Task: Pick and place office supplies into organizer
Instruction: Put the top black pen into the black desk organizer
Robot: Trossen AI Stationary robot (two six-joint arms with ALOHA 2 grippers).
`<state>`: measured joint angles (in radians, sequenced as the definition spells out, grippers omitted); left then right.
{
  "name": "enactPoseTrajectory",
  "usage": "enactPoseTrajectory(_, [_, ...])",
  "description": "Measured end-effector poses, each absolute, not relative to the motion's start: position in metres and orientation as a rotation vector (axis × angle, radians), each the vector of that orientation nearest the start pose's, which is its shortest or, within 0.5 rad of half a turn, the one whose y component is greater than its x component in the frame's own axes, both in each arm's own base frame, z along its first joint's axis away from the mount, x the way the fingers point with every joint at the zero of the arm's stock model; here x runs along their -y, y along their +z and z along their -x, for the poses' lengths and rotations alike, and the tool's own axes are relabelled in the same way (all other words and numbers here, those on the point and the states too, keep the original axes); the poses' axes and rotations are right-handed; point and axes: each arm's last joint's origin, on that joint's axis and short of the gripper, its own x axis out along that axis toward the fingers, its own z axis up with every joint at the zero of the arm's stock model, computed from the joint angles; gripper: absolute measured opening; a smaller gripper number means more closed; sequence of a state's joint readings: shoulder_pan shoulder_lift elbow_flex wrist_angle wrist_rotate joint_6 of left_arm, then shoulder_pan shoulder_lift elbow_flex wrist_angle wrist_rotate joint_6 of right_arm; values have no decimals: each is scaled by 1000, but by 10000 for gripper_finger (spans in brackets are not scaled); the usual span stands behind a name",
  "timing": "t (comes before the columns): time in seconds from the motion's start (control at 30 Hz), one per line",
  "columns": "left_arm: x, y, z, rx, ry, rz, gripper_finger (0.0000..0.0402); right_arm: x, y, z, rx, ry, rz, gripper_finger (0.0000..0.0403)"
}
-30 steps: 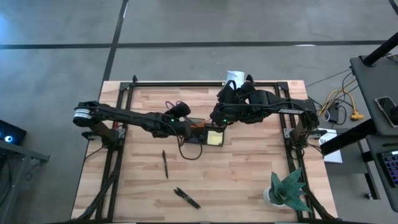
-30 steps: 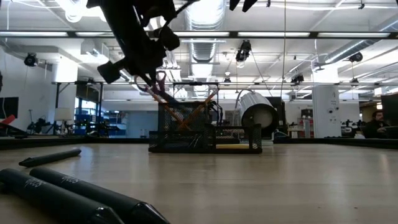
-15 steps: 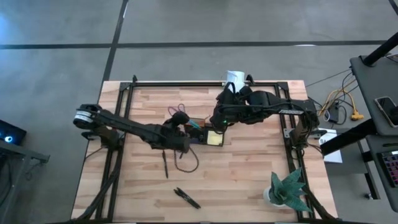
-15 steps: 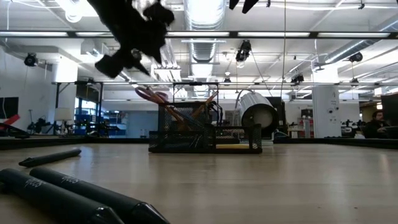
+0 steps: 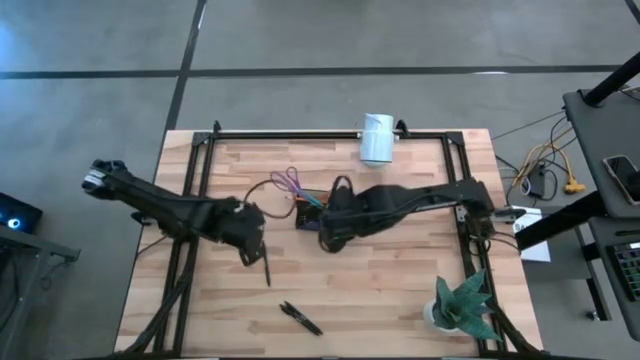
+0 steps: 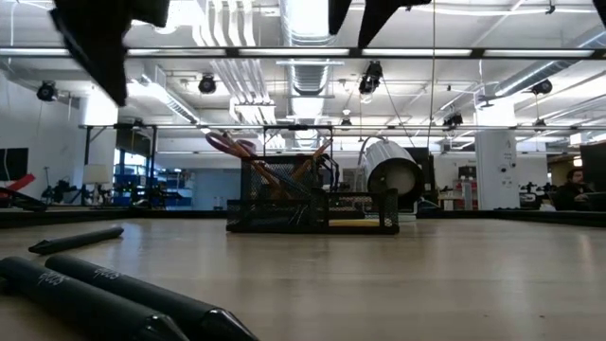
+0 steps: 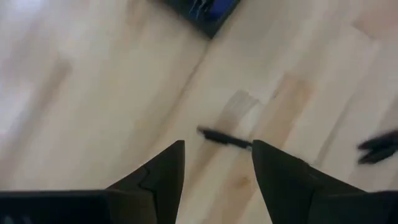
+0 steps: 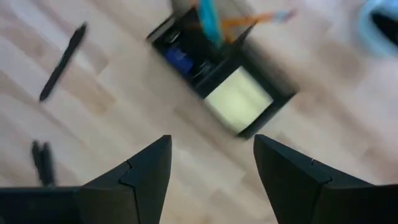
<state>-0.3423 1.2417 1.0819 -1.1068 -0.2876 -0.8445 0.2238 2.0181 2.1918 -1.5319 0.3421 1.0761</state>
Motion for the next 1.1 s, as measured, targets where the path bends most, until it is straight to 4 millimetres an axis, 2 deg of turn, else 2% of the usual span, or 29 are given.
enactPoseTrajectory(0.2, [81,245,-194,-1088,674,641,171,-86,327,-390,-1090,-858,-646,219])
enactPoseTrajectory(0.33, [91,222,-192,-1031,721,774,171,-94,322,-387,-1062,-950,-667,219])
enactPoseTrajectory(0.47, [96,204,-199,-978,718,881,171,-109,323,-381,-1025,-952,-656,219])
enactPoseTrajectory(0.6, [96,188,-205,-994,803,892,171,-131,331,-362,-1003,-902,-605,219])
enactPoseTrajectory(0.7, [93,175,-213,-1002,900,925,171,-139,333,-345,-970,-908,-561,219])
enactPoseTrajectory(0.87, [91,159,-231,-1036,993,975,171,-129,330,-317,-951,-978,-552,219])
enactPoseTrajectory(1.1, [85,148,-253,-1046,1033,1026,168,-115,321,-286,-1010,-977,-444,219])
